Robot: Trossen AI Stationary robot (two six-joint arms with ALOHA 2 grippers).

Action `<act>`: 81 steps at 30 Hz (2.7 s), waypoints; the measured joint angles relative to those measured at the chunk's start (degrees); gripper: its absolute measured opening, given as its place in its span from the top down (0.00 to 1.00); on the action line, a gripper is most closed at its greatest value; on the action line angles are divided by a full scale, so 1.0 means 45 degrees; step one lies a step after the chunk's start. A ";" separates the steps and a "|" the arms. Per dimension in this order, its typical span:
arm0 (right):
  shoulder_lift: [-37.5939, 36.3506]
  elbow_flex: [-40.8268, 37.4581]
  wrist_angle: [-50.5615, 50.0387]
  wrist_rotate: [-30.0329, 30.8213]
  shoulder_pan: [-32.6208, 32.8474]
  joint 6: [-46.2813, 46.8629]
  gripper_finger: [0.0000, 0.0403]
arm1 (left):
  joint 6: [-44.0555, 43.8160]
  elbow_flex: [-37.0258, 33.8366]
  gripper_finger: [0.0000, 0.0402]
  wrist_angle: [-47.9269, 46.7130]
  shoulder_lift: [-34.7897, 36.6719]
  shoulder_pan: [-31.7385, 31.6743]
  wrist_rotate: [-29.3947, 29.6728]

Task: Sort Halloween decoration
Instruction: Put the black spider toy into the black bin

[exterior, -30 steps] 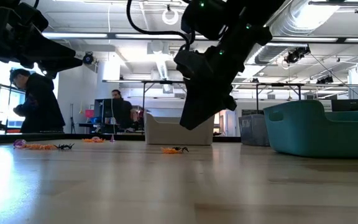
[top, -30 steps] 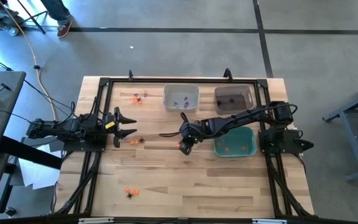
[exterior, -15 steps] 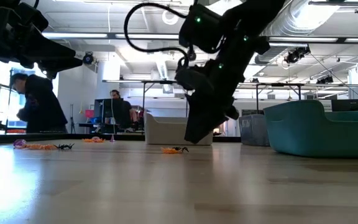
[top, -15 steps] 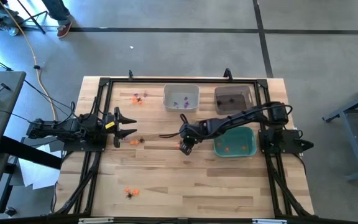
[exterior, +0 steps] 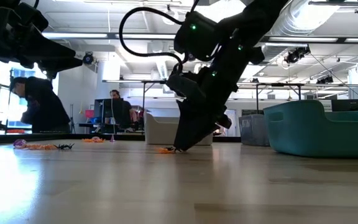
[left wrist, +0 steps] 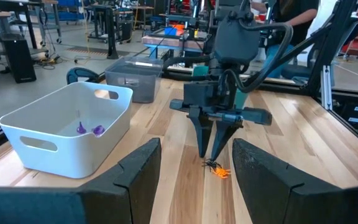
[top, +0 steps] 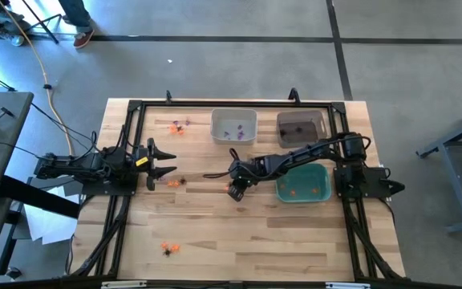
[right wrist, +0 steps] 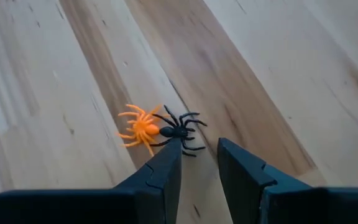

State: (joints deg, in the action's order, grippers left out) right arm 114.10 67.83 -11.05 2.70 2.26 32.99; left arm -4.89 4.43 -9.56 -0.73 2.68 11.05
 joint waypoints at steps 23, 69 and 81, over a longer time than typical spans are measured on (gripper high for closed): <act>0.0219 0.0034 -0.0641 0.0734 0.0010 0.0113 0.96 | -0.0003 0.0002 0.54 0.0000 0.0002 -0.0005 0.0000; 0.1590 0.2682 -0.1752 0.1051 -0.0087 -0.2319 0.61 | 0.0000 0.0005 0.54 0.0000 0.0005 0.0000 0.0000; 0.1816 0.2720 -0.2161 0.1151 -0.0102 -0.1775 0.61 | 0.0000 0.0000 0.54 0.0002 0.0003 -0.0002 0.0000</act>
State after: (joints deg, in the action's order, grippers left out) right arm 122.28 80.07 -20.77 7.88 1.80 25.00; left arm -4.89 4.43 -9.55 -0.72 2.67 11.05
